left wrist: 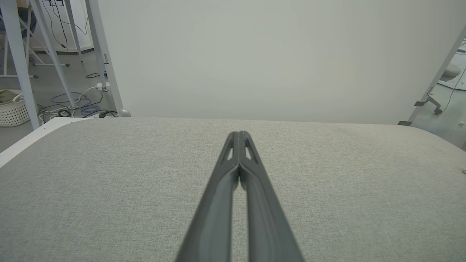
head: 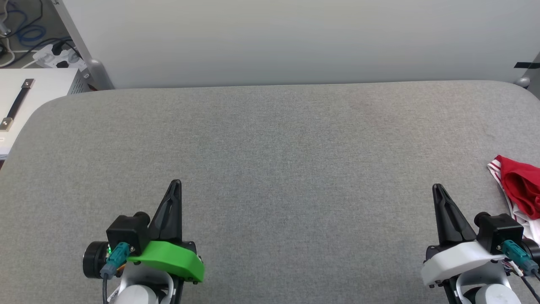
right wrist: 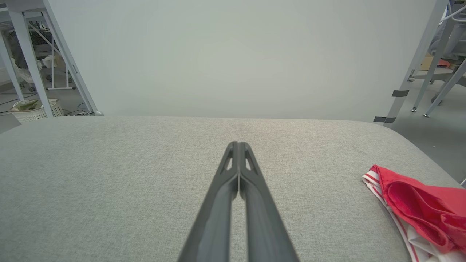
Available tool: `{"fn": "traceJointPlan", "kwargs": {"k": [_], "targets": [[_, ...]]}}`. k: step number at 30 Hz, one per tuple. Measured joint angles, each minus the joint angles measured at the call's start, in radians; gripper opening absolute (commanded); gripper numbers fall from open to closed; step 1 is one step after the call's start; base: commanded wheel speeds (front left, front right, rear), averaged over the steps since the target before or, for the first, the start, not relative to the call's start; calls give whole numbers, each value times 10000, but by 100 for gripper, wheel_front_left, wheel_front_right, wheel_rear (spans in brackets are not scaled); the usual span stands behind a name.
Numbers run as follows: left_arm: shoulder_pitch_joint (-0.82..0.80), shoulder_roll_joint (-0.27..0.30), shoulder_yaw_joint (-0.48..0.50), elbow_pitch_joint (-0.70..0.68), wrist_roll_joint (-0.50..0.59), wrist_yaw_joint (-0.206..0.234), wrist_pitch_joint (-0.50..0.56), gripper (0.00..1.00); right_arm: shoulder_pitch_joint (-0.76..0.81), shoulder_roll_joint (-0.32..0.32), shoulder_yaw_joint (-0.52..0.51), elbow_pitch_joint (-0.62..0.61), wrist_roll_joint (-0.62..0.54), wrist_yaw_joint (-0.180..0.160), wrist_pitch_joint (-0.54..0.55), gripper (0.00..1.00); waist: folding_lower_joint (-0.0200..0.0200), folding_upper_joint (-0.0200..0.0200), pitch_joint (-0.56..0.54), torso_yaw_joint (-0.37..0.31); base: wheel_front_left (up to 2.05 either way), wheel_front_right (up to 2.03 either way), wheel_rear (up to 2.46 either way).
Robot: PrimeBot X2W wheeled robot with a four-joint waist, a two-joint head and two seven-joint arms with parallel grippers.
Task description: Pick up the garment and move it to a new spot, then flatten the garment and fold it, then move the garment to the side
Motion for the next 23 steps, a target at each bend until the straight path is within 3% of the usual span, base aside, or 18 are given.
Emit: {"fn": "traceJointPlan", "kwargs": {"k": [23], "targets": [[23,-2,161,-128,508,234,443,0,1,40,56,-115,-247,0,422,0,1,0,-89,4,0,0,0]]}}
